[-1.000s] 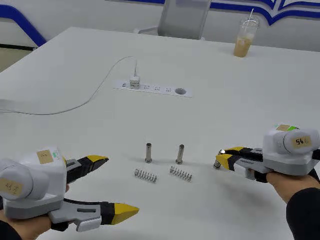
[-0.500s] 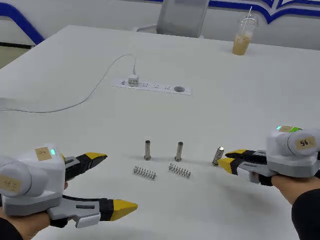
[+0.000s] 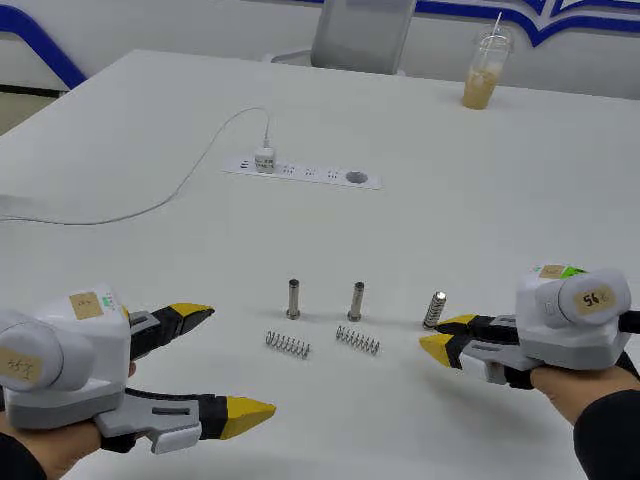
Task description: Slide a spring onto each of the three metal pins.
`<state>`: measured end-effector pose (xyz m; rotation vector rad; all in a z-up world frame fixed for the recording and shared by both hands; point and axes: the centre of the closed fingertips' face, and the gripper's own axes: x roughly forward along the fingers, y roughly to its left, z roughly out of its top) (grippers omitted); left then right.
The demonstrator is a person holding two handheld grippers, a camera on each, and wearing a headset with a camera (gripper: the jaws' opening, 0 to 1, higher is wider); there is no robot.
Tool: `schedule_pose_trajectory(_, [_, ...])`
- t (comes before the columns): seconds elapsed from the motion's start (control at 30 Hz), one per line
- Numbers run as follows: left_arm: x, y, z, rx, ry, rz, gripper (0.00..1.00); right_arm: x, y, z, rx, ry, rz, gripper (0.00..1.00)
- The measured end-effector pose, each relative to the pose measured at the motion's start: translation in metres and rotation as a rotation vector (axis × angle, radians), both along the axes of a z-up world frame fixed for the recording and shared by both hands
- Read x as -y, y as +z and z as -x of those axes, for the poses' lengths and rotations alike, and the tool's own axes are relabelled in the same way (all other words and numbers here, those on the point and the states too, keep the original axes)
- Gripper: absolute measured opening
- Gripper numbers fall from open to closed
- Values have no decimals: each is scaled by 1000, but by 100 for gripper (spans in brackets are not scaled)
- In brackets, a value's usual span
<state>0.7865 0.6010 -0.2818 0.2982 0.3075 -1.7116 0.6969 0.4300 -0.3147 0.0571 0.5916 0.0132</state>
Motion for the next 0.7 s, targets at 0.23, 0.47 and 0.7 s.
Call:
schedule_pose_trajectory(0.23, [0,0,0,1,1,-1,83,-12,0,-8,-9,43,8,18])
schedule_pose_trajectory(0.47, [1,0,0,3,-4,-1,83,-24,5,-21,-11,92,26,18])
schedule_pose_trajectory(0.7, [1,-1,-1,2,-5,-2,83,-35,7,-36,-19,140,42,18])
